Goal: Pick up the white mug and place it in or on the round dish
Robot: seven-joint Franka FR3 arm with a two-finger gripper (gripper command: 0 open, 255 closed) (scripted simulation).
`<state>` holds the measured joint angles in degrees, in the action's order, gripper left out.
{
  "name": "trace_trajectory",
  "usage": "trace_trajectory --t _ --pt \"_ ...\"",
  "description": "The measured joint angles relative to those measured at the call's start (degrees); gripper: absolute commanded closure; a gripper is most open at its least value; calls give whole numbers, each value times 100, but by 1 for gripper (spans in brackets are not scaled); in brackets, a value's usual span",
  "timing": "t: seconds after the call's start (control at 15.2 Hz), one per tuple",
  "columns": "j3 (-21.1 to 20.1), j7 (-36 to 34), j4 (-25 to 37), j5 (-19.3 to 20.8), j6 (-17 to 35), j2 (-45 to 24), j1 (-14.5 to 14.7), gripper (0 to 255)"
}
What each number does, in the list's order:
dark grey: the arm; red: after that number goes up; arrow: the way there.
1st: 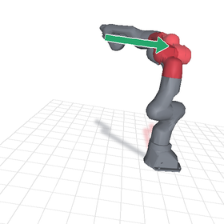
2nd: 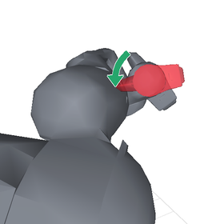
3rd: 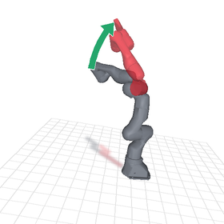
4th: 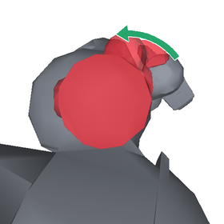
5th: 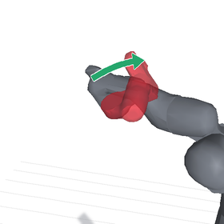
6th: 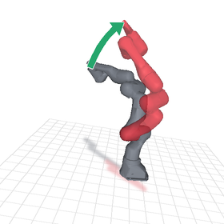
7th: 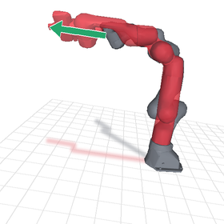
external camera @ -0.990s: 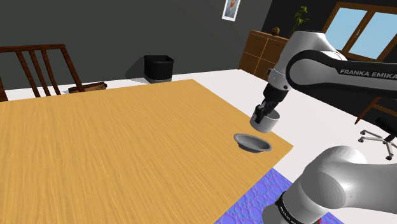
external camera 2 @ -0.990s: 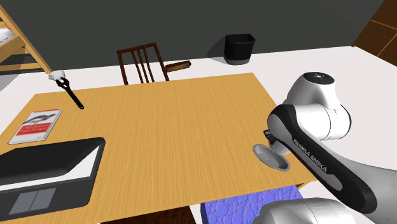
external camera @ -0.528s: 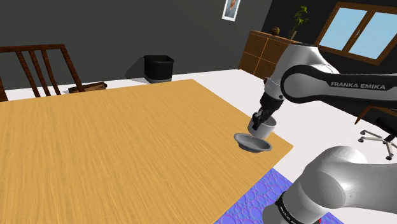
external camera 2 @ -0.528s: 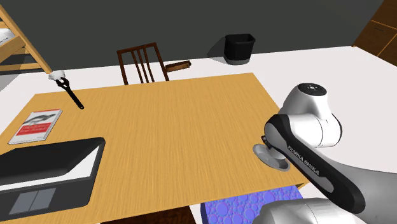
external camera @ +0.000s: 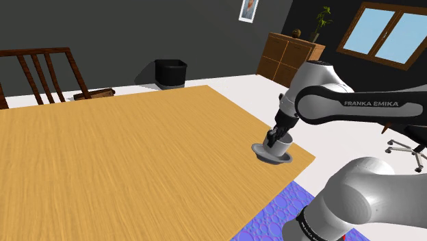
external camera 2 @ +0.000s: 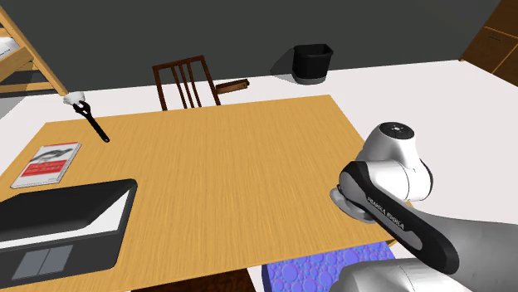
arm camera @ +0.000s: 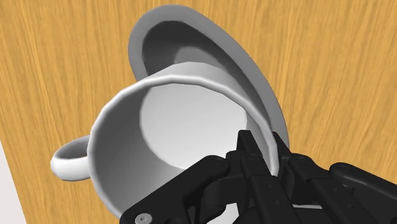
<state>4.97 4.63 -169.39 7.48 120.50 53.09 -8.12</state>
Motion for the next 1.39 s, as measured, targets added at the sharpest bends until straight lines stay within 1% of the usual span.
trace_trajectory --t 0.33,0.4,0.79,1.12,1.39 --pt "6 4 -35 8 32 6 -7 255" --pt "6 4 -36 8 32 7 -7 0" --pt "6 4 -36 8 32 8 -7 0" --pt "-52 32 472 -72 -763 304 34 0" --pt "-75 21 541 -94 -880 345 49 0"
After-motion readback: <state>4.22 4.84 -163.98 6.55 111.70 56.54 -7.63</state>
